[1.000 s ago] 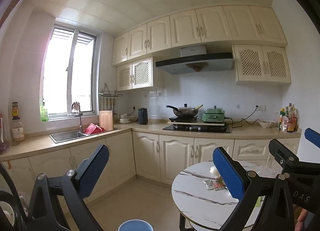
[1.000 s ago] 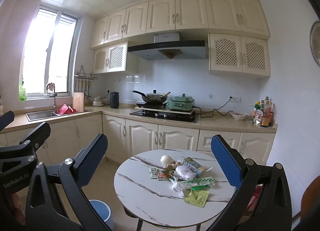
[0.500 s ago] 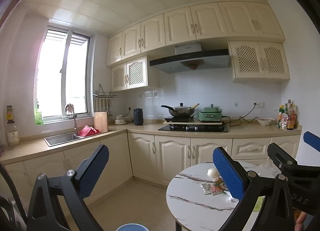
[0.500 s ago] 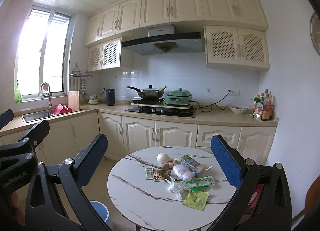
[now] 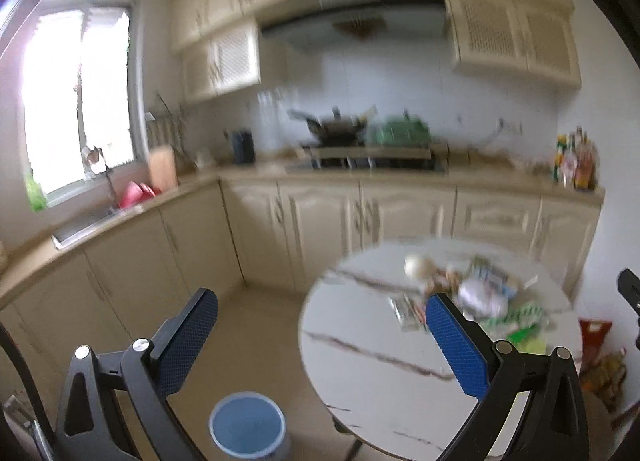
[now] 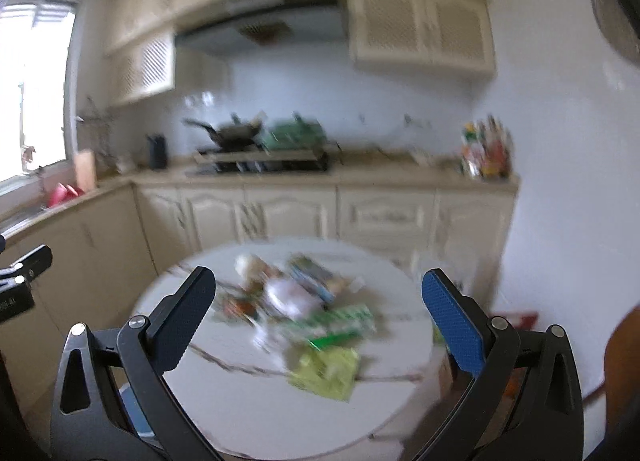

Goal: Collect trash
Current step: 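Grasp the small printed sachet with the left gripper while the right gripper approaches the white plastic bag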

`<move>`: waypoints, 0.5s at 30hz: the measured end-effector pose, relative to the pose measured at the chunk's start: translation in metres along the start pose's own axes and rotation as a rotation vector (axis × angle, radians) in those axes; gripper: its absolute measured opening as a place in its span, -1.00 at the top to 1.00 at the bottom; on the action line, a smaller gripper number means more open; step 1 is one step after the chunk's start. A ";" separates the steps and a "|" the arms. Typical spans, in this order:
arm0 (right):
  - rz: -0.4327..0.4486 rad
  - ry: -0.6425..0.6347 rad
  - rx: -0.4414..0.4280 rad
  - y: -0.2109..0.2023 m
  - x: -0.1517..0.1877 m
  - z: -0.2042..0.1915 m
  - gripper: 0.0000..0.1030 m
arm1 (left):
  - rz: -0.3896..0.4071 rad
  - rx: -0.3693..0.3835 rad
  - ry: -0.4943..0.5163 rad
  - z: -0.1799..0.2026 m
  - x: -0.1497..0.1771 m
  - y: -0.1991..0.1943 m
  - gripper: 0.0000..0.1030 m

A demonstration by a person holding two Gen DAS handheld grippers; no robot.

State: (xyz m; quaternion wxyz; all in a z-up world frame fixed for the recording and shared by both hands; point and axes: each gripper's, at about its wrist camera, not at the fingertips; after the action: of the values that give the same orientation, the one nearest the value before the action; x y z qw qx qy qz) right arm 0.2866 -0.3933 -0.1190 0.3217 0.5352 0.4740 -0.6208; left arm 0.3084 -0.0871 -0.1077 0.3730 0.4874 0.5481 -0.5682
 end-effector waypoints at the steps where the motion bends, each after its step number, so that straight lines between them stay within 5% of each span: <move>1: -0.020 0.004 0.010 0.008 0.007 0.007 -1.00 | -0.039 0.011 0.004 0.004 0.003 0.018 -0.99; 15: -0.296 0.002 0.051 0.139 0.094 0.048 -1.00 | -0.380 0.105 0.034 0.037 0.006 0.243 -0.99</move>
State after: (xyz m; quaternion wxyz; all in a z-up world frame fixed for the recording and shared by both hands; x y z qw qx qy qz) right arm 0.3746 -0.4755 -0.2451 0.2126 0.4682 0.5322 -0.6726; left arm 0.5343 -0.1520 -0.1790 0.2239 0.4037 0.6060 -0.6478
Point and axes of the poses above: each gripper's, at about its wrist camera, not at the fingertips, and y roughly the way its jaws point, z to its right, x to its underside, and after that the axes turned 10 degrees about z, right-handed
